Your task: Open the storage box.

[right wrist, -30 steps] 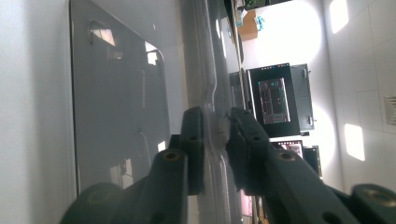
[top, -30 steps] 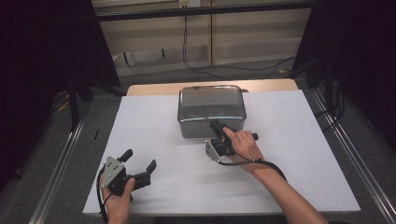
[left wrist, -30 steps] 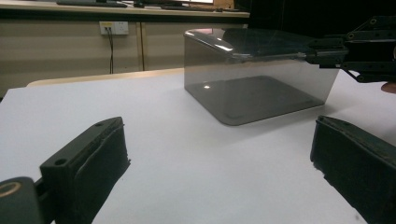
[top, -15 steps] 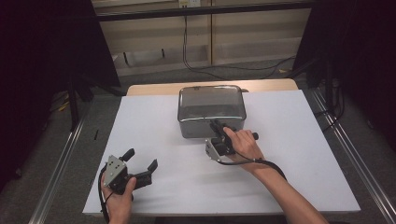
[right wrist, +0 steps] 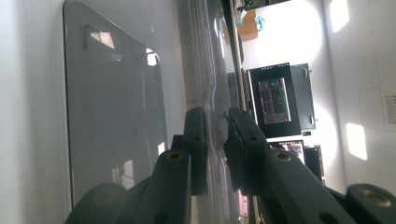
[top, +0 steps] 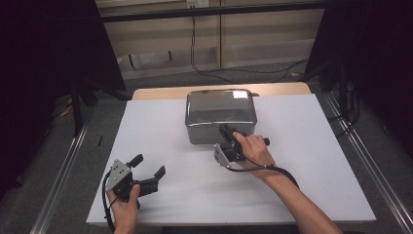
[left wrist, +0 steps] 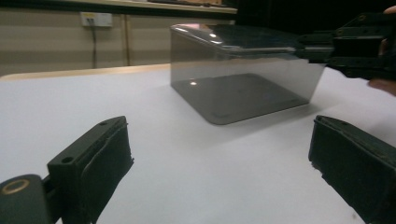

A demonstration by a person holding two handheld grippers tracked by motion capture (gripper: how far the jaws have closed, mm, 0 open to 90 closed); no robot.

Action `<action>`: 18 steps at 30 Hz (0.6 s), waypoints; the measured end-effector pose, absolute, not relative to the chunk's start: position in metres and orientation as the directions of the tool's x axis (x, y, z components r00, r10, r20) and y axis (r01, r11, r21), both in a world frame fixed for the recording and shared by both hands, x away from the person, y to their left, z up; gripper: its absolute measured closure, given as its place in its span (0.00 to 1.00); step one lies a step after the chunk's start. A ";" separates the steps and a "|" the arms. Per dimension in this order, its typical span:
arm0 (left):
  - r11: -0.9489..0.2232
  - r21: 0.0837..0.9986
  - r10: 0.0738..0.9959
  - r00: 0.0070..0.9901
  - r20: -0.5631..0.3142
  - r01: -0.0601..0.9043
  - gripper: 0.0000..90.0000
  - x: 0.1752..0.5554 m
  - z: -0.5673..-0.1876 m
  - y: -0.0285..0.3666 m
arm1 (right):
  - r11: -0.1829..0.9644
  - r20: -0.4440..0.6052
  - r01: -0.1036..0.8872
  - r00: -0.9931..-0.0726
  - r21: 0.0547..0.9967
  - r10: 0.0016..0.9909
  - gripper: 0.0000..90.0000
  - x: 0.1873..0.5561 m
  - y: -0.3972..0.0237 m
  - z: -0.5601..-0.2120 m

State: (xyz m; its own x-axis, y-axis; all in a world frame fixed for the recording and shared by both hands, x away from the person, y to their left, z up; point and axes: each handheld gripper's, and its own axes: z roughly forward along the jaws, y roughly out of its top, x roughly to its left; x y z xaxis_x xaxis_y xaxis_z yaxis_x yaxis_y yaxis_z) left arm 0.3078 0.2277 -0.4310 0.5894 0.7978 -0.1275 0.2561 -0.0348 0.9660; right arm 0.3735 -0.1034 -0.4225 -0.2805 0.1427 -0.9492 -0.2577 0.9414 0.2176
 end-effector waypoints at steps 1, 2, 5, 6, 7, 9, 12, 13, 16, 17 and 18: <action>-0.040 0.967 0.801 0.586 -0.119 0.252 0.06 0.308 -0.431 0.228 | 0.941 -0.949 -0.258 -0.281 0.219 0.144 0.88 0.374 -0.103 -0.422; -0.043 0.968 0.801 0.587 -0.114 0.247 0.06 0.309 -0.430 0.228 | 0.941 -0.949 -0.259 -0.281 0.218 0.142 0.88 0.374 -0.103 -0.422; -0.047 0.970 0.798 0.593 -0.106 0.237 0.05 0.310 -0.429 0.228 | 0.941 -0.950 -0.257 -0.274 0.221 0.149 0.88 0.374 -0.103 -0.421; -0.055 0.971 0.793 0.601 -0.098 0.231 0.05 0.310 -0.428 0.228 | 0.940 -0.950 -0.256 -0.274 0.224 0.152 0.88 0.374 -0.103 -0.421; -0.057 0.972 0.791 0.604 -0.095 0.228 0.05 0.310 -0.427 0.228 | 0.940 -0.951 -0.259 -0.271 0.223 0.150 0.88 0.374 -0.104 -0.420; -0.056 0.973 0.791 0.604 -0.094 0.223 0.04 0.311 -0.426 0.227 | 0.939 -0.951 -0.261 -0.270 0.224 0.151 0.88 0.374 -0.103 -0.419; -0.048 0.976 0.795 0.599 -0.092 0.214 0.03 0.315 -0.424 0.224 | 0.939 -0.953 -0.266 -0.265 0.217 0.145 0.89 0.375 -0.103 -0.417; -0.058 0.976 0.791 0.606 -0.082 0.209 0.03 0.316 -0.423 0.224 | 0.939 -0.953 -0.263 -0.264 0.220 0.149 0.89 0.374 -0.103 -0.416; -0.071 0.975 0.784 0.616 -0.075 0.209 0.03 0.322 -0.420 0.218 | 0.938 -0.954 -0.269 -0.262 0.218 0.147 0.89 0.375 -0.103 -0.414; -0.077 0.976 0.781 0.621 -0.067 0.202 0.03 0.323 -0.420 0.217 | 0.939 -0.955 -0.270 -0.260 0.215 0.144 0.89 0.375 -0.103 -0.414; -0.071 0.978 0.777 0.626 -0.069 0.196 0.03 0.324 -0.419 0.214 | 0.939 -0.955 -0.269 -0.261 0.215 0.144 0.89 0.375 -0.103 -0.414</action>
State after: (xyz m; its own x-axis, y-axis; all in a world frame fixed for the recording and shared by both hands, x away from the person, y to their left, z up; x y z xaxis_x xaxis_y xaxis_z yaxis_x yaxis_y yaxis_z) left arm 0.3243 0.2141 -0.4192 0.6261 0.7767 -0.0688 0.1958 -0.0712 0.9781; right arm 0.3752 -0.1026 -0.4136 -0.2608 0.1437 -0.9546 -0.2692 0.9388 0.2148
